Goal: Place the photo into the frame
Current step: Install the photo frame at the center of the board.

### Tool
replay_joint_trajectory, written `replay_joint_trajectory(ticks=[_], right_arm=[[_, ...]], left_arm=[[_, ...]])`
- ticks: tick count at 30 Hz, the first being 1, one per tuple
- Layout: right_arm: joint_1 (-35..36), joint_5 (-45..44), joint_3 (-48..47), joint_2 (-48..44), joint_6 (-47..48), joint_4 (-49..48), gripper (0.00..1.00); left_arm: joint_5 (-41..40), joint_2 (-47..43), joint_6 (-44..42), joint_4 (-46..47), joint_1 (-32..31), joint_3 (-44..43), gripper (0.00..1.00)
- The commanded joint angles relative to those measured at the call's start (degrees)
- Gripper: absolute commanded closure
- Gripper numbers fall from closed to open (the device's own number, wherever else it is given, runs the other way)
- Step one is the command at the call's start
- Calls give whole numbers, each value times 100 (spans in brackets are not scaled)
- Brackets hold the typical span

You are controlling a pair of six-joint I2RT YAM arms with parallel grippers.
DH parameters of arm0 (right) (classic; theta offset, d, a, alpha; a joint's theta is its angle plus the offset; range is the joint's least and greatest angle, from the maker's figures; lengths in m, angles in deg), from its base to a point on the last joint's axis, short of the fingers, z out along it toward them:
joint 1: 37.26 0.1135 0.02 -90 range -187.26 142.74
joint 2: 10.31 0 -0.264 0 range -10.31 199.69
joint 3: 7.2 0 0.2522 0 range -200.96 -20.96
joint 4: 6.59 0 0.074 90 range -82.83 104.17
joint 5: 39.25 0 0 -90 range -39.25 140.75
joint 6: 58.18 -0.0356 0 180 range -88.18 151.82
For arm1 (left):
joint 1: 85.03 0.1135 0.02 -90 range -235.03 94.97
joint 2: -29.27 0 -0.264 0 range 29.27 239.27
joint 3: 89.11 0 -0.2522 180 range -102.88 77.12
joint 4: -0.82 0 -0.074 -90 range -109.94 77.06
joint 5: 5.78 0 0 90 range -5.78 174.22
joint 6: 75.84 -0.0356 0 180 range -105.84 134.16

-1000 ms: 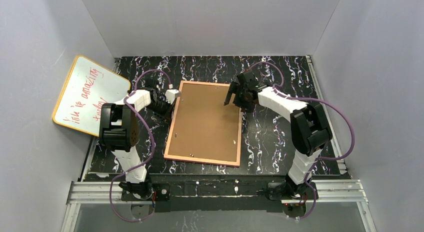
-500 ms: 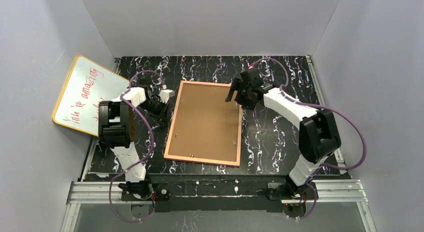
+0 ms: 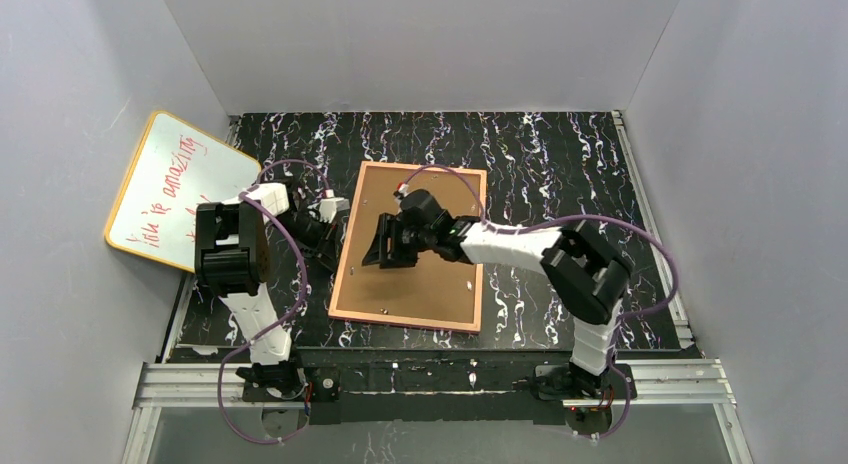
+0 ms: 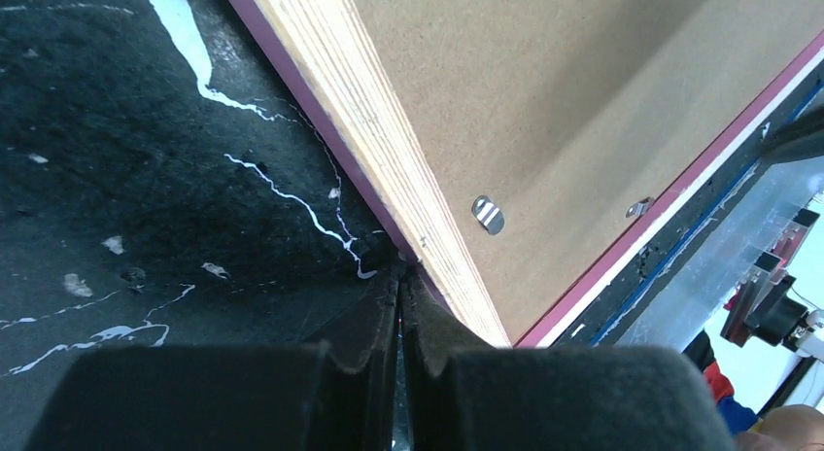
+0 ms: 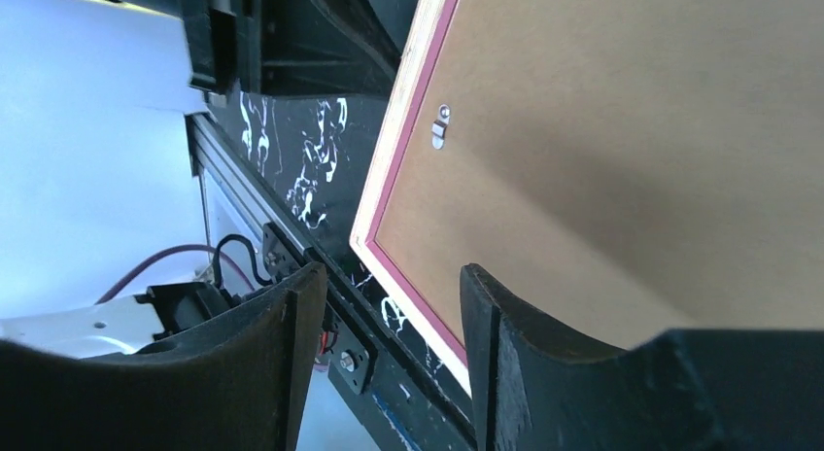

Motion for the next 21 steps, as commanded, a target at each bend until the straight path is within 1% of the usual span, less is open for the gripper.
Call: replay_joint_trajectory(ticks=[1,6,8,11,13,17,21], right_arm=[[154,180,-236,413,-343,-782,40],[232,203,-180,706,-440,-1128,44],[256,181,-220,811,-393,-1093,46],[258,148,-206,887,-381,-1076,47],[254,136,-184,917,-382,-1080,47],[260,93,-182,979,-329,-1025,47],[257,77,-73,995,-341,-1098,49]], left_arm=[[365,-9,-195,-103,-63,200,98],[509,-20,-119,67,-131,355,98],[528,-45,-49,149,-380,397,98],[524,-107,64,256,-514,368,98],[478,-134,98,219,-514,234,98],[298,-149,-136,-131,-365,-149,96],[366,-87,-298,-385,-220,-380,95]])
